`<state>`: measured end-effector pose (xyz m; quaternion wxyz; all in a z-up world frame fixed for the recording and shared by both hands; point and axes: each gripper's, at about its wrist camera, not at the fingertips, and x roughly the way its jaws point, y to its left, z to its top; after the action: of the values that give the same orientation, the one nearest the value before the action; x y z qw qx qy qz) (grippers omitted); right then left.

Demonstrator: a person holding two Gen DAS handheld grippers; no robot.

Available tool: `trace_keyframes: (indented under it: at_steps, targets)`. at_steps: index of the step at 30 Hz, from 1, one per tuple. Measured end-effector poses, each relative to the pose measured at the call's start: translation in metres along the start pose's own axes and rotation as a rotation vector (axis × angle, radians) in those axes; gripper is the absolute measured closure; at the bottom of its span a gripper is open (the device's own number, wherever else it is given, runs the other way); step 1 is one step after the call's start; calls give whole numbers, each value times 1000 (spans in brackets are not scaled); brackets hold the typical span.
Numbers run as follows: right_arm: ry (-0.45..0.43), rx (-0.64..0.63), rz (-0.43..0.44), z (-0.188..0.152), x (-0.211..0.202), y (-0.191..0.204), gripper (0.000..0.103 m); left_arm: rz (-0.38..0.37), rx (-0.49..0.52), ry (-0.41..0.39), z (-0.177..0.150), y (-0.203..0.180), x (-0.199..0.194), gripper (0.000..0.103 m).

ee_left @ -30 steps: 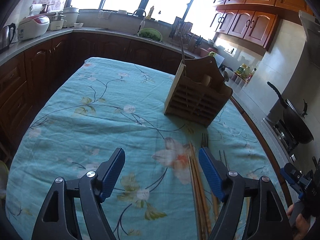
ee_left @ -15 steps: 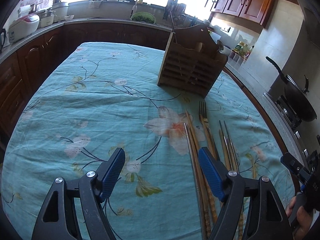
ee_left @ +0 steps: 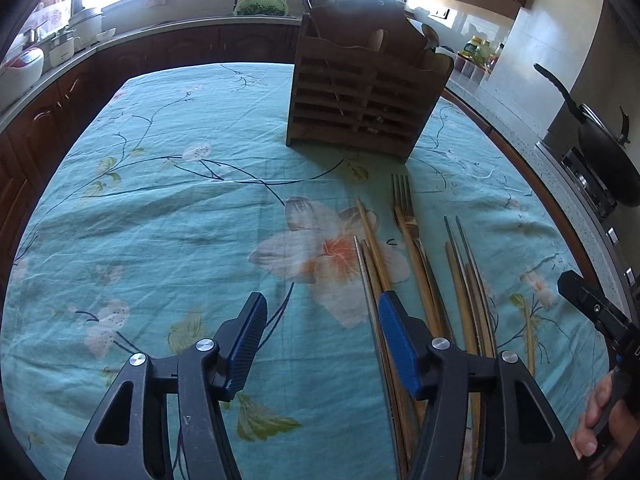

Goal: Organize utensils
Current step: 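Move both open tools back to the remaining utensils, then grasp a metal chopstick with the left tool while the right tool grasps a thin stick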

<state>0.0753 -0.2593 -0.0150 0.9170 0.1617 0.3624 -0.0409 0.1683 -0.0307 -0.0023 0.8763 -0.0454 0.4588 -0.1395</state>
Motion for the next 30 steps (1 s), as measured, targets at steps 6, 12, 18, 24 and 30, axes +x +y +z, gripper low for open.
trace_keyframes:
  at_steps: [6,12,18,24,30]
  targets:
    - [51,-3,8,7,22,2,50,23,49,66,10,-12,33,62]
    - [89,-13,3,16,44,4,54,32,85,62,19,-19,46,63]
    - [128,-28,-17,25,69,4,64,65,149,74,23,-26,53,68]
    - [180,-75,-76,31,102,7,81,80,192,80,28,-30,61,80]
    - [207,-186,-141,40,120,24,80,60,230,67,33,-38,68,96]
